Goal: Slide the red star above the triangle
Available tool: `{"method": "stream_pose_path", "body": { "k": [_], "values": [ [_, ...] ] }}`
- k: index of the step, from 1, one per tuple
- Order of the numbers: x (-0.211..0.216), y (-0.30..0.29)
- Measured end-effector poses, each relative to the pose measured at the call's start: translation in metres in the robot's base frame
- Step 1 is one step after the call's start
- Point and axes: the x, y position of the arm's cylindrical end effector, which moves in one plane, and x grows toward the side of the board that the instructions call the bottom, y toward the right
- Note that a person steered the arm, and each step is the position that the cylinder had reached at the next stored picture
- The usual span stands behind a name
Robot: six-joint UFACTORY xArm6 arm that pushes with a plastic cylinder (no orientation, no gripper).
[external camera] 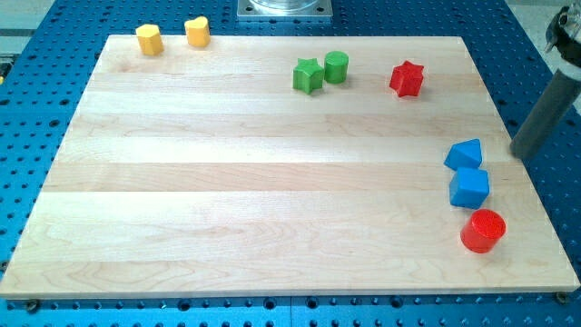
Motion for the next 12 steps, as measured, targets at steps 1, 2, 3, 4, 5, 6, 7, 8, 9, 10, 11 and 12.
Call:
{"method": "stream_pose_path", "body": {
  "k": [1,2,3,4,5,6,7,8,9,10,11,12],
  "values": [
    [0.012,-0.032],
    [0.006,-0.051],
    [-0.015,-0.069],
    [-0.106,-0.081],
    [-0.107,-0.194],
    [-0.152,-0.194],
    [-0.166,-0.138],
    [-0.144,-0.121],
    [-0.172,-0.106],
    [-0.128,-0.079],
    [-0.099,-0.077],
    [-0.11,-0.021]
  ]
}}
